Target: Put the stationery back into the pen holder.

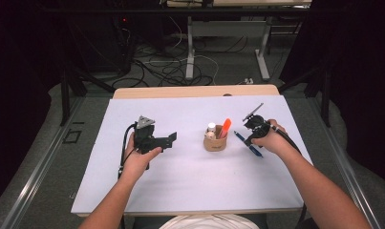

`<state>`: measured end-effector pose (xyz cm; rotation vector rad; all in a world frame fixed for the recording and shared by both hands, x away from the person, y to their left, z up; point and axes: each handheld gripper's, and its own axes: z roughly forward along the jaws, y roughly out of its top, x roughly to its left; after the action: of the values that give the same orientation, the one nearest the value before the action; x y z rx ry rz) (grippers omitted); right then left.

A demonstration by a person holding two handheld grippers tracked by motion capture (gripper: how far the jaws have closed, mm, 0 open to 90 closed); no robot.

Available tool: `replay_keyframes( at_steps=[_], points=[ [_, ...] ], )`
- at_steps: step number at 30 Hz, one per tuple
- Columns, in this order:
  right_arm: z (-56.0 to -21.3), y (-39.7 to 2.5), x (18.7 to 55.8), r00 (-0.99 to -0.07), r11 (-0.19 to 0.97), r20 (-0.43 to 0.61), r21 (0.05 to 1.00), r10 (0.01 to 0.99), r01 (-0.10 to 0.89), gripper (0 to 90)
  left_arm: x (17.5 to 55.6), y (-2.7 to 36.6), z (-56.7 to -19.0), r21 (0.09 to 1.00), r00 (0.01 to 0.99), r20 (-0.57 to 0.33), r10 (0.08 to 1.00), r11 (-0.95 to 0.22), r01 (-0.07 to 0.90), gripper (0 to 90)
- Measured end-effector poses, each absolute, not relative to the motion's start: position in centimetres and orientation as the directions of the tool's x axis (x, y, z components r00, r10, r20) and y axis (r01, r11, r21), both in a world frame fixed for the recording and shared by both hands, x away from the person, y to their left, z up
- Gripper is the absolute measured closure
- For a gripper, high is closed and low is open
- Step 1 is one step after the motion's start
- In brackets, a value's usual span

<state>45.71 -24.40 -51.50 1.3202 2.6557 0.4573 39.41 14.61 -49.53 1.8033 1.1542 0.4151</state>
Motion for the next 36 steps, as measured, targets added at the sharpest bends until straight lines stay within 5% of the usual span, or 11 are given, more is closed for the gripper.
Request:
replay_keyframes(
  at_steps=[36],
  points=[
    [-52.7,-24.3,46.3,-0.556,0.529,0.033,0.268,0.83,0.805,79.7,39.4,14.4,-49.7,0.831,0.505,-0.187,0.843,-0.138,0.539,1.6]
  ],
)
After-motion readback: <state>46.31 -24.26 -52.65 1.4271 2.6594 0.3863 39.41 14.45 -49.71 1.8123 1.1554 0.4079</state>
